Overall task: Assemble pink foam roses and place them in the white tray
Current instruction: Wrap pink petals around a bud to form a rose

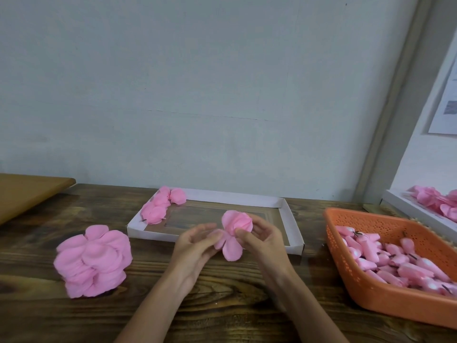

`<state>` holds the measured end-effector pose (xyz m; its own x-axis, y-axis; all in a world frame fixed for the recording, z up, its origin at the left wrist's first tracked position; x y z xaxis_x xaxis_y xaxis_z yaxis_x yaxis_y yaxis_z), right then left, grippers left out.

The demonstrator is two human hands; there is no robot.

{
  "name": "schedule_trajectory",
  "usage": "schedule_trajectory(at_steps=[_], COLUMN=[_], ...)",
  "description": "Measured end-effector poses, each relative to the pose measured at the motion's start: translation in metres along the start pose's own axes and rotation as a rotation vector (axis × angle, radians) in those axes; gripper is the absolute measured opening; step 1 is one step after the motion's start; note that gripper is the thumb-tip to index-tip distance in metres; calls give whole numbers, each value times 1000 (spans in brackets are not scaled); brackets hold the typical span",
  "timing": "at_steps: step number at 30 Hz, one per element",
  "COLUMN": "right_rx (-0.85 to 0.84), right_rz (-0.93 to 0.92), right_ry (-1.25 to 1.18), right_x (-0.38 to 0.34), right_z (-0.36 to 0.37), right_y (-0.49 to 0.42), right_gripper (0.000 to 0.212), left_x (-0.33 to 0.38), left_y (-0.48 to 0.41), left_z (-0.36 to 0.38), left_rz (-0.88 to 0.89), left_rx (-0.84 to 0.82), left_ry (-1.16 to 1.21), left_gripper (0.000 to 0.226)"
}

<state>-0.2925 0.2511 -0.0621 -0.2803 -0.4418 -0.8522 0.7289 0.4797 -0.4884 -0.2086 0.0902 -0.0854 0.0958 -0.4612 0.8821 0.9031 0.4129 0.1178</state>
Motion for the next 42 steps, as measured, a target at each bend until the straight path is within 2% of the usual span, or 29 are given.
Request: schedule_trajectory(at_steps=[3,6,11,17,22,26,29,33,36,39,42], right_rx=[-55,-149,-238,-260,-227,-211,-219,-186,-206,-212,-186], right_rz=[-4,-12,0,18,40,51,43,74,75,27,-30], right_ry=[-42,-46,32,69,63,94,149,170,226,333,438], right_x=[-1,-4,-8,-9,-5,-3,-1,1,0,-1,0], right_z=[-1,0,6,7,11,20,28,30,30,33,41], right_y=[0,2,4,5,6,8,12,13,14,17,20], right_gripper=[30,33,34,32,32,31,30,33,31,29,27], left_x=[6,7,4,4,3,3,5,8,9,4,0], left_y=[-1,1,-1,-3,2,6,7,8,10,16,20], left_z=[-5,-1,0,1,4,11,15,10,13,22,26], left_rz=[-29,0,39,78,89,100,91,29,15,-19,1], left_rx=[18,33,62,115,153,126,7,-149,-145,-57,19], left_ry=[118,109,123,181,119,122,168,352,264,123,78], left_gripper=[52,53,39,31,15,31,50,73,71,59,47])
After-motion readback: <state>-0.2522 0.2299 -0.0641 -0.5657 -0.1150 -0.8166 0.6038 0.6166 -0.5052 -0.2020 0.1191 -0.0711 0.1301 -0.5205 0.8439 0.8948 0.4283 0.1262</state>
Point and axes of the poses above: each hand's wrist, its own y-axis away from the middle knuckle, its own z-axis out of the palm, x = y × z, the point moved 1 cm from there along -y, towards the middle knuckle, and after that the axes turned 9 degrees about -z, right-handed, at the moved point
